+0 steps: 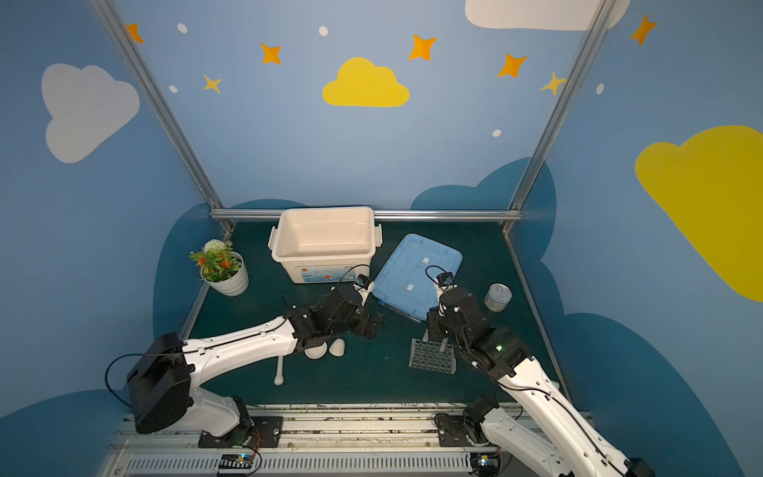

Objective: Organize the chemistry lab equipment
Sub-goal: 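Open the left gripper to release the tube while the right gripper lifts it, then carry the tube over the clear rack and lower it with the right gripper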

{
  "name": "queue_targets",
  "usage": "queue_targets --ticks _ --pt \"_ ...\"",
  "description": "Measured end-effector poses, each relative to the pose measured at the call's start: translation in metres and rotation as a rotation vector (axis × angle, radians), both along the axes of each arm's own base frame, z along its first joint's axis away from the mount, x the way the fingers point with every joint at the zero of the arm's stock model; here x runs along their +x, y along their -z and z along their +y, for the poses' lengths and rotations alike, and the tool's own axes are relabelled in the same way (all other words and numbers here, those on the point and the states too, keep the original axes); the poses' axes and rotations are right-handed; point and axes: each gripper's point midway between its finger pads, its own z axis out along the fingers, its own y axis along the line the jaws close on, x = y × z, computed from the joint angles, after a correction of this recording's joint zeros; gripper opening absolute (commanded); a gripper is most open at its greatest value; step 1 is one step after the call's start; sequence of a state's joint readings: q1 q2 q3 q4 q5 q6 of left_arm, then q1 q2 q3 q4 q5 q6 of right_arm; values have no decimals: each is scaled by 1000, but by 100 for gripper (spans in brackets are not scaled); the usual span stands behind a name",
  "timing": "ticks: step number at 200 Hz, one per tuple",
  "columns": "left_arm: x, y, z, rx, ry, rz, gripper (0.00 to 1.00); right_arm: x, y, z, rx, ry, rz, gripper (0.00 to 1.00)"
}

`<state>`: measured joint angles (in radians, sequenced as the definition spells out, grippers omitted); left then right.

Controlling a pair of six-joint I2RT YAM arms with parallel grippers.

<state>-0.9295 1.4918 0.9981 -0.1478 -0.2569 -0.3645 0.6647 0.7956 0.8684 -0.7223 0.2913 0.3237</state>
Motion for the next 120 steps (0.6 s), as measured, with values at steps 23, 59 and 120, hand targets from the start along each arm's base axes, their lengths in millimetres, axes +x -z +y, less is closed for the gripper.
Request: queue_targets --ticks 23,59,120 --pt "0 0 0 -2 0 2 100 0 6 -7 -29 40 -12 11" --pt "0 0 0 -6 -3 6 100 0 14 -14 -34 89 -28 11" --pt "-2 9 -3 -3 2 34 100 -1 24 -20 -1 132 -48 12"
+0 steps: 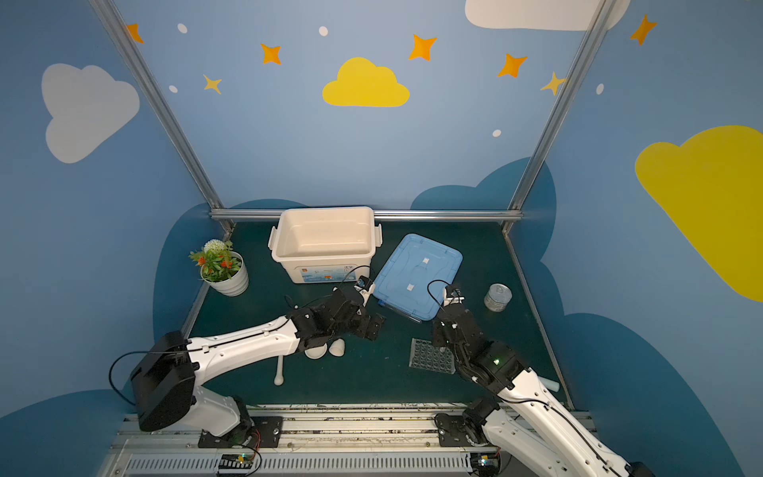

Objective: Organize the chemistry lab equipment
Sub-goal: 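Carry the tube over the clear rack and lower it with the right gripper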

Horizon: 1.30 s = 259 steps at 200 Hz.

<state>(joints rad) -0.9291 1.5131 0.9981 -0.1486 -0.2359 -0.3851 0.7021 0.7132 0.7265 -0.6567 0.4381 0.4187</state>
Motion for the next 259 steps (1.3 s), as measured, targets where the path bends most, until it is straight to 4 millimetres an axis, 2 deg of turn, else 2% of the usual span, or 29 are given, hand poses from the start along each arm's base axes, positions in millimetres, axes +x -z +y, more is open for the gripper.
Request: queue_targets --ticks 149,259 --pt "-2 2 -3 -8 12 15 100 3 0 6 27 -4 5 17" --pt "-4 4 -6 -18 23 27 100 2 -1 11 11 -50 57 16"
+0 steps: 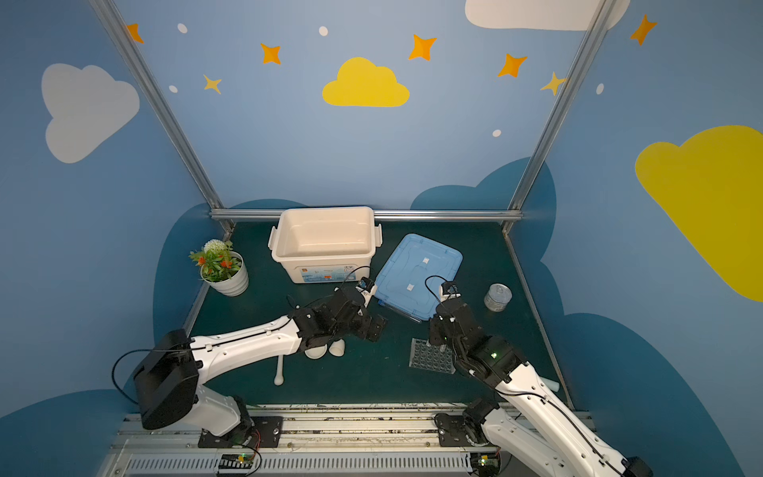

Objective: Organize the chemistry lab equipment
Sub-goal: 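Carry the tube over the clear rack and lower it with the right gripper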

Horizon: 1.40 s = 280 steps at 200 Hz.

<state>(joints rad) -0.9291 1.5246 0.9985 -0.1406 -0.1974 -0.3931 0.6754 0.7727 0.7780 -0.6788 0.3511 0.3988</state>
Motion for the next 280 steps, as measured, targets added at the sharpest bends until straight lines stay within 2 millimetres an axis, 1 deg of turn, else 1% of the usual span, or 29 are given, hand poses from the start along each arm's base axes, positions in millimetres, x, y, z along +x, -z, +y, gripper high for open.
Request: queue_targets --ticks 60,115,158,280 --pt "-1 0 -1 -3 4 5 100 -3 1 -4 -26 -8 3 16" --pt "-1 3 -2 -1 5 12 100 -2 1 -4 -29 -8 2 15" --pt "-1 5 -2 2 6 16 100 -1 2 -8 -35 14 -13 16" --pt "-2 6 -3 -1 8 23 100 1 2 -7 -25 20 -14 16"
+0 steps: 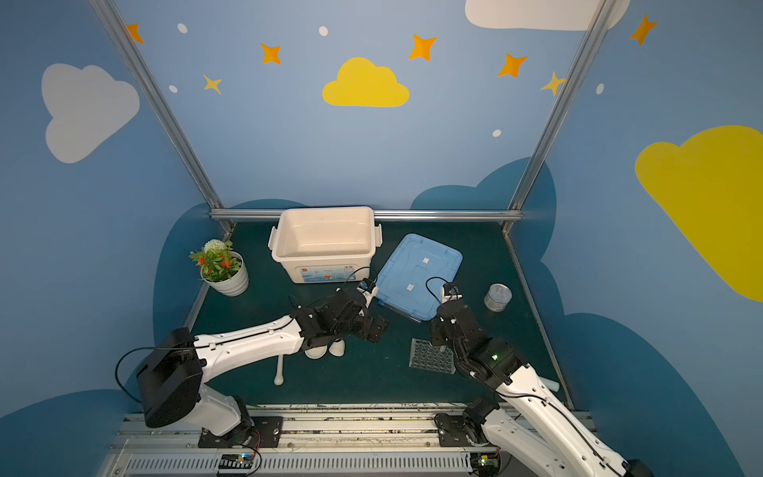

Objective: Organize the chemistry lab equipment
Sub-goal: 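Carry the tube over the clear rack and lower it with the right gripper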

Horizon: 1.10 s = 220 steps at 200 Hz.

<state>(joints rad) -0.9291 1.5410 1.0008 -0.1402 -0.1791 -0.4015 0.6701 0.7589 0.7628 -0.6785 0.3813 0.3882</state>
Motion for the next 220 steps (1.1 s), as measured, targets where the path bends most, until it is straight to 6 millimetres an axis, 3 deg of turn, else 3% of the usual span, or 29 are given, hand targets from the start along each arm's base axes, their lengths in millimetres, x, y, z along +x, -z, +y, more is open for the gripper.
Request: queue_targets --ticks 132,220 --pt "0 0 0 -4 -5 4 100 -1 7 5 -5 -32 31 18" --pt "0 2 0 -3 -5 9 100 -2 23 9 -33 -57 81 19"
